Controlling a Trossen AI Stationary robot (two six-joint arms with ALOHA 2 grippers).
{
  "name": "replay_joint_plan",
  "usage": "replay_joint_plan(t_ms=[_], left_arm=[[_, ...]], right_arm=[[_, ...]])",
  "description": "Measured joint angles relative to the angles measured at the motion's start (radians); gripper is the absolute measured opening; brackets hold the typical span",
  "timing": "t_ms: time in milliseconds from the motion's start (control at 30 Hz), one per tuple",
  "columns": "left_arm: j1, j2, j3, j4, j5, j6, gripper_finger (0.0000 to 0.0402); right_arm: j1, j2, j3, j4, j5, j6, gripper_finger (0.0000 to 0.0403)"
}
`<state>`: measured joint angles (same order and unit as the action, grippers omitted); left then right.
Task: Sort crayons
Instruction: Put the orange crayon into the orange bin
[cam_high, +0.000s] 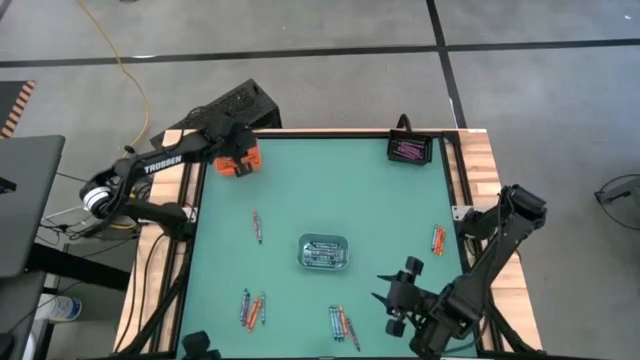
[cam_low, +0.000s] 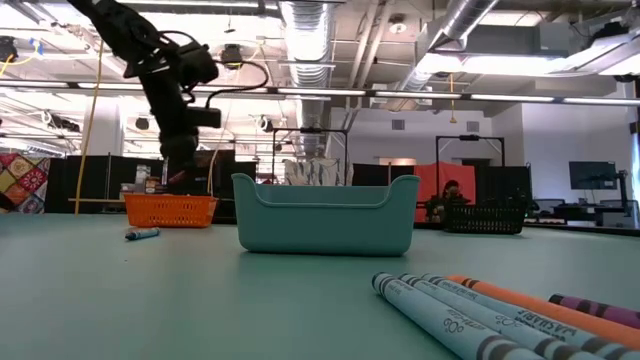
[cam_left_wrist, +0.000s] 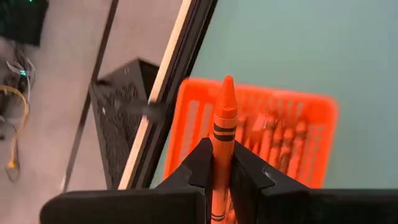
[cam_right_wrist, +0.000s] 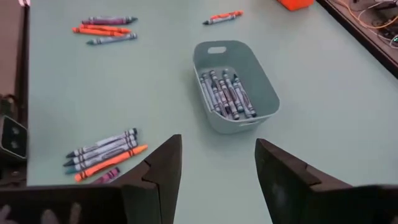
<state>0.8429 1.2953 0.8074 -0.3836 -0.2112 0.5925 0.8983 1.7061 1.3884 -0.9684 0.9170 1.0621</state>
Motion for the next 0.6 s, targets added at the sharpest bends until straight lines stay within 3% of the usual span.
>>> replay_joint_plan(t_ms=[200, 600], left_arm=[[0.076, 0.0, 0.0, -0.068, 0.032, -0.031, 0.0026], [0.09, 0.0, 0.0, -0.124, 0.023, -0.076, 0.0118]], right_arm=[[0.018, 0.0, 0.0, 0.015, 0.007, 0.014, 0.0195], [0.018, 0.0, 0.0, 0.03, 0.007, 0.014, 0.0195]])
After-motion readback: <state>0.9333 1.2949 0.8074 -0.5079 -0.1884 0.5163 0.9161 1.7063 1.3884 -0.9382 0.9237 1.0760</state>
